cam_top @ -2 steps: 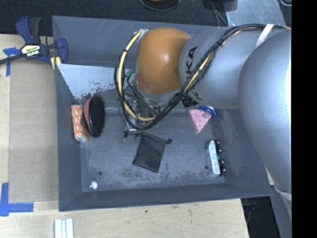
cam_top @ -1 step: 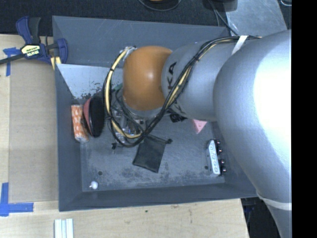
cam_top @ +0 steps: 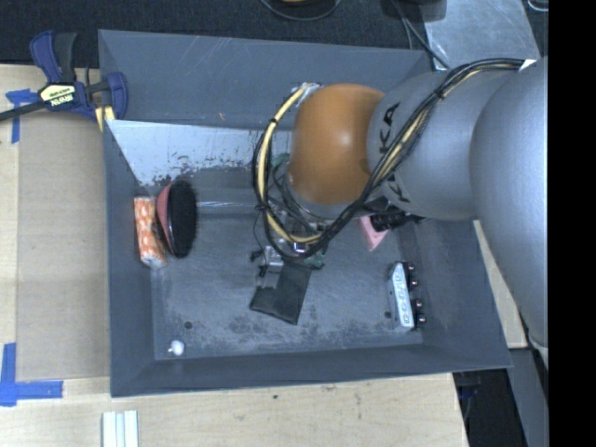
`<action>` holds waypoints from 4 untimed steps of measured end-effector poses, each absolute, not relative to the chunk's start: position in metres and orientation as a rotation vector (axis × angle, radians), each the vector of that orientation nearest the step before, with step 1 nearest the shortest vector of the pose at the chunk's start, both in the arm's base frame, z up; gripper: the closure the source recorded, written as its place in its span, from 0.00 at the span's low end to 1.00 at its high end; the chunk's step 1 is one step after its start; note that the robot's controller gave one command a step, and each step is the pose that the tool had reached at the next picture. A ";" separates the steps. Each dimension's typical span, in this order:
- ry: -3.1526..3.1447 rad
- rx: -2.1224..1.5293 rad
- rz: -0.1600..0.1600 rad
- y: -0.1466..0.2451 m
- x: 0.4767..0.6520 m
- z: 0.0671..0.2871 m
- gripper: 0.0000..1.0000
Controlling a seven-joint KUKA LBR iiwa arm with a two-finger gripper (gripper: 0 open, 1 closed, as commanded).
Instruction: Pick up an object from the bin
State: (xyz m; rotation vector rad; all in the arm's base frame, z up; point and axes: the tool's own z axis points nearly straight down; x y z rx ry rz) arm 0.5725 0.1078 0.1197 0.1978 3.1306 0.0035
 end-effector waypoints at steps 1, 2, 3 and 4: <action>3.113 0.340 0.005 0.130 0.616 0.073 0.00; 3.133 0.099 0.003 0.047 0.552 0.081 0.00; 3.125 0.211 0.004 0.078 0.575 0.164 0.00; 3.124 -0.090 0.002 0.026 0.593 0.109 0.00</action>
Offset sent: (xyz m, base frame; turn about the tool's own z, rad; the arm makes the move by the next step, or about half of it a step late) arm -0.0437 -0.0922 -0.0350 -0.1028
